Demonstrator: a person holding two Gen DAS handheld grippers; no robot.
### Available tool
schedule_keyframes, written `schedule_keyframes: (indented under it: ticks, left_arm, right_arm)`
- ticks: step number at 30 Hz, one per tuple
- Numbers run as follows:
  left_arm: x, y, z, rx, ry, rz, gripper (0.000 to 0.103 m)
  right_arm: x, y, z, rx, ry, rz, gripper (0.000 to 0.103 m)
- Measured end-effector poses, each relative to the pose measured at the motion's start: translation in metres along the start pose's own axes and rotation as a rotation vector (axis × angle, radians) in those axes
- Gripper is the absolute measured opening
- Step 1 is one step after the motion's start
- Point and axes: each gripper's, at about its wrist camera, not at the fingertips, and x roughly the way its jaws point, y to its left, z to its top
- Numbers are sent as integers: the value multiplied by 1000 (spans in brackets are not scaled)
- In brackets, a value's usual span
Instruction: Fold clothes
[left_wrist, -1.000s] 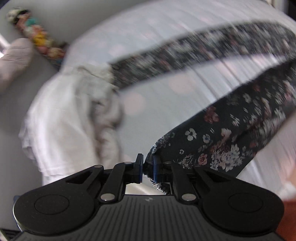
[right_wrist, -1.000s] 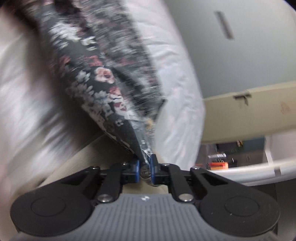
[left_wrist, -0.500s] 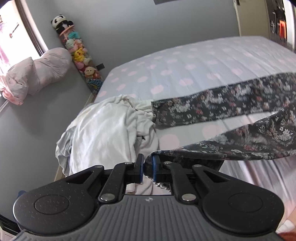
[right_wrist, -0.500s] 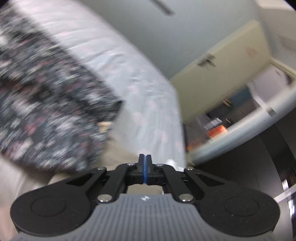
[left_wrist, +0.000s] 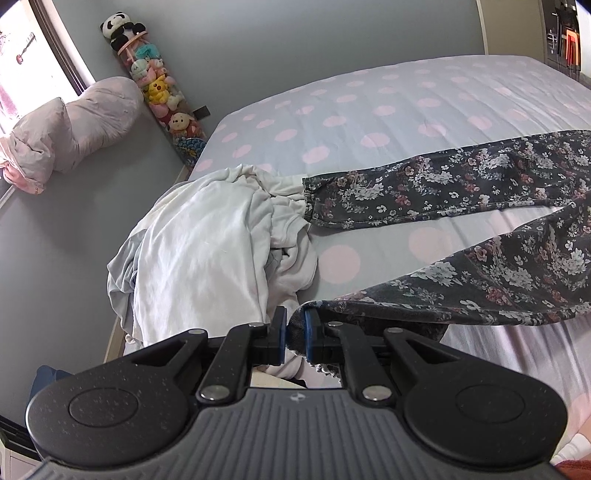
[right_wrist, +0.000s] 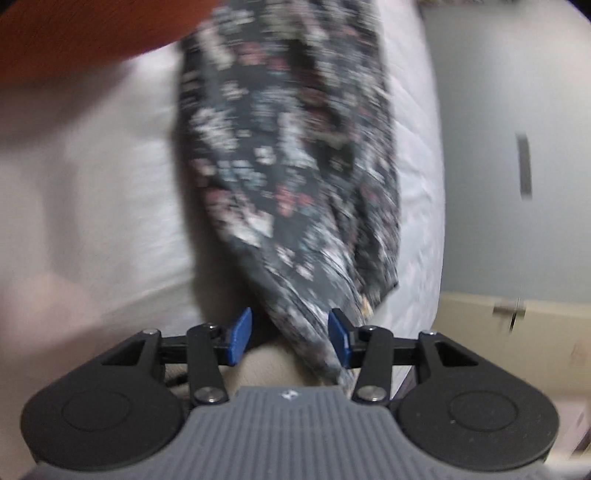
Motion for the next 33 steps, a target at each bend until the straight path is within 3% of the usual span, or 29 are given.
schedule_keyframes:
  ticks: [5, 6, 7, 16, 19, 27, 33]
  left_arm:
    - [0, -2, 6, -6, 4, 9, 8]
    - [0, -2, 7, -8, 4, 11, 8]
    - [0, -2, 8, -9, 3, 13, 8]
    - [-27, 11, 17, -63, -61, 3, 8]
    - [-37, 15, 14, -82, -73, -9, 8]
    - [-12, 15, 15, -100, -29, -2, 8]
    - [17, 16, 39, -82, -14, 19, 8]
  right_arm:
    - [22, 15, 10, -52, 28, -20, 45]
    - [25, 13, 11, -36, 40, -30, 24]
    - [24, 6, 11, 2, 43, -45, 10]
    - [-18, -81, -13, 387, 65, -284, 5]
    - [-27, -99, -30, 511, 102, -286, 5]
    - [-13, -97, -12, 530, 103, -252, 5]
    - [3, -128, -4, 569, 110, -274, 5]
